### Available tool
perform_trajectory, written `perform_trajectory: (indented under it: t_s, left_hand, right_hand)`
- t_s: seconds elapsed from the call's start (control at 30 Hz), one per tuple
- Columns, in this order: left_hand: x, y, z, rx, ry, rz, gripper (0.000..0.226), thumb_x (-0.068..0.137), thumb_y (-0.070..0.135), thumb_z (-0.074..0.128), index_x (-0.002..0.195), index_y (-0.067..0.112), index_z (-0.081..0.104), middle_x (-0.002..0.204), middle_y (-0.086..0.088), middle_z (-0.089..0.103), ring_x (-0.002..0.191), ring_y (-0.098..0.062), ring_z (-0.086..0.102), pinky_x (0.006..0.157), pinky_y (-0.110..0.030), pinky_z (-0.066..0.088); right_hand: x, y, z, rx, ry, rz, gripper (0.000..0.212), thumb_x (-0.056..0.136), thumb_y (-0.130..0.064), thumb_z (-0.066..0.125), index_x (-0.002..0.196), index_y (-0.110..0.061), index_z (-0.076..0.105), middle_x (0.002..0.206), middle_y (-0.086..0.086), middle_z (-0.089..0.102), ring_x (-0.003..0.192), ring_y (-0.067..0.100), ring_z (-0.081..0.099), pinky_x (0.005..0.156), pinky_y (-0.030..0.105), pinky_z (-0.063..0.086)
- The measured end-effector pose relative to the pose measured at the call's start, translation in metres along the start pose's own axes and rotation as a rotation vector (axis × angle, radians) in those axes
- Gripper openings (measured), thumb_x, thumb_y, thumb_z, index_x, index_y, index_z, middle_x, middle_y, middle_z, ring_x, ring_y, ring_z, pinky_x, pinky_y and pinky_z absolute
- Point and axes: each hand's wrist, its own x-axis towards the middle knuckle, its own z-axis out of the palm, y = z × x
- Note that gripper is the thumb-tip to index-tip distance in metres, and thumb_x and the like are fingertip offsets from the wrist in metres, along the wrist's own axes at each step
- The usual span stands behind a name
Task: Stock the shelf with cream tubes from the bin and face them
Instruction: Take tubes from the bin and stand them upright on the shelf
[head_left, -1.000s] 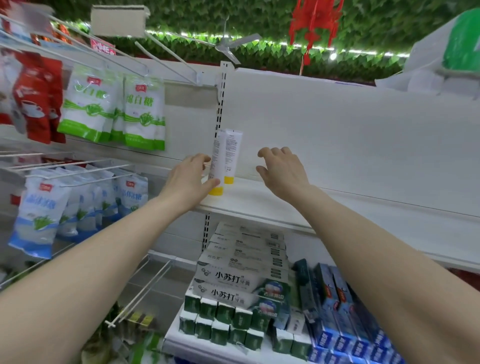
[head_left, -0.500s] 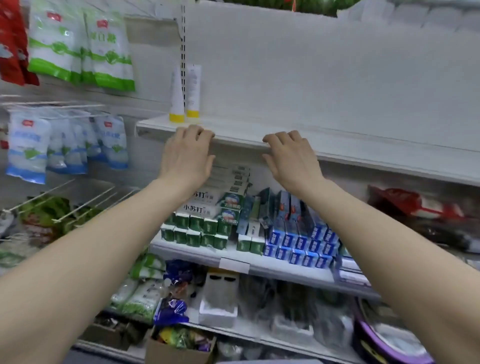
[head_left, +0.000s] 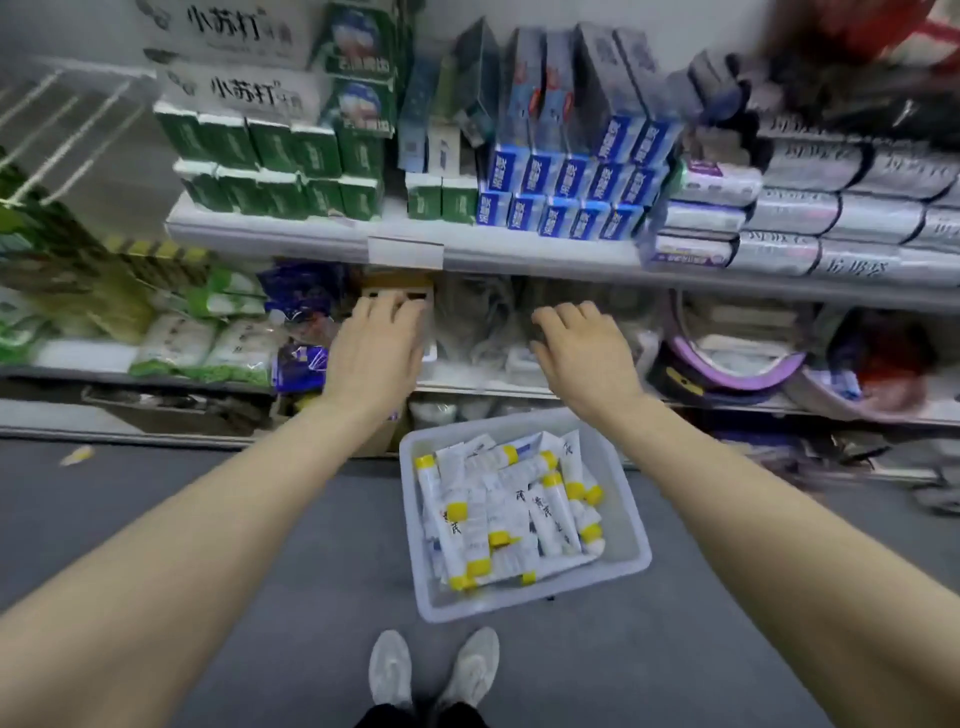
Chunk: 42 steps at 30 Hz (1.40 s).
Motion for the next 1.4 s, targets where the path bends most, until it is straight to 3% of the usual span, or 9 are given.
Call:
perform_trajectory:
  t_s: [0.07,0.27,0.47,0.73,0.97,1.17,1.23,1.33,1.4]
  left_hand:
    - [-0.021,-0.005,0.042,-0.049,-0.113,-0.016,0.044,0.082,0.017,0.066,0.125,0.013,0.053,0.117,-0.011,0.053,0.103,-0.033,0.05,0.073,-0.043,0.049]
    - [-0.076,-0.013,0.145,-0.135,-0.456,-0.113,0.049,0.085,0.02,0.066,0.131,0.014,0.051,0.126,-0.013,0.051,0.113,-0.037,0.048,0.084,-0.046,0.048]
    - [-0.111,-0.009,0.23,-0.164,-0.679,-0.207,0.048,0.091,0.024,0.057,0.137,0.019,0.044,0.131,-0.01,0.048,0.12,-0.031,0.046,0.088,-0.044,0.048]
    - [-0.105,0.001,0.314,-0.162,-0.7,-0.309,0.042,0.093,0.026,0.053,0.132,0.009,0.048,0.125,-0.016,0.055,0.11,-0.037,0.05,0.092,-0.042,0.041]
    - [-0.093,0.025,0.339,-0.056,-0.69,-0.494,0.064,0.09,0.038,0.06,0.137,0.006,0.031,0.123,-0.018,0.043,0.094,-0.038,0.06,0.073,-0.042,0.048]
    - [-0.083,0.032,0.346,-0.101,-0.763,-0.612,0.093,0.088,0.024,0.064,0.149,0.001,-0.001,0.137,-0.022,0.029,0.109,-0.039,0.053,0.09,-0.043,0.044]
    - [-0.087,0.033,0.34,-0.006,-0.803,-0.536,0.082,0.088,0.025,0.062,0.147,-0.001,0.011,0.133,-0.02,0.038,0.112,-0.035,0.05,0.095,-0.038,0.04]
    - [-0.094,0.034,0.323,0.027,-0.849,-0.398,0.036,0.089,0.02,0.053,0.121,0.008,0.044,0.119,-0.011,0.059,0.107,-0.029,0.055,0.094,-0.033,0.033]
    - [-0.101,0.032,0.308,-0.087,-0.832,-0.44,0.038,0.087,0.016,0.057,0.122,0.009,0.043,0.118,-0.009,0.059,0.109,-0.028,0.055,0.093,-0.033,0.032]
  right_hand:
    - [-0.03,0.0,0.037,0.015,-0.084,0.053,0.022,0.082,-0.024,0.064,0.099,-0.011,0.063,0.084,0.009,0.062,0.078,0.033,0.057,0.06,0.037,0.043]
    - [-0.11,0.005,0.131,0.09,-0.371,0.235,0.038,0.071,-0.009,0.076,0.107,-0.009,0.064,0.091,0.01,0.065,0.081,0.034,0.059,0.06,0.036,0.047]
    - [-0.144,0.012,0.208,0.136,-0.618,0.277,0.05,0.085,-0.005,0.059,0.133,-0.013,0.049,0.126,0.007,0.055,0.112,0.03,0.05,0.085,0.038,0.043]
    - [-0.132,0.018,0.307,0.212,-0.752,0.136,0.056,0.09,0.0,0.053,0.143,-0.007,0.036,0.145,0.011,0.039,0.133,0.029,0.034,0.108,0.033,0.031]
    - [-0.13,0.022,0.341,0.124,-0.803,0.068,0.056,0.086,-0.008,0.061,0.137,-0.012,0.039,0.127,0.007,0.056,0.124,0.03,0.04,0.097,0.038,0.033]
    - [-0.118,0.026,0.337,0.042,-0.874,-0.035,0.06,0.079,-0.015,0.07,0.133,-0.016,0.045,0.133,0.006,0.044,0.122,0.03,0.037,0.094,0.035,0.035]
    - [-0.118,0.027,0.328,0.013,-0.892,-0.094,0.055,0.079,-0.018,0.071,0.129,-0.019,0.049,0.134,0.007,0.04,0.121,0.03,0.038,0.094,0.035,0.035]
    - [-0.125,0.03,0.307,0.019,-0.93,-0.07,0.049,0.083,-0.021,0.067,0.128,-0.017,0.047,0.129,0.006,0.046,0.119,0.029,0.04,0.093,0.035,0.035]
    - [-0.127,0.032,0.287,0.063,-0.942,-0.013,0.044,0.088,-0.023,0.061,0.128,-0.017,0.044,0.123,0.005,0.055,0.119,0.029,0.04,0.09,0.035,0.037]
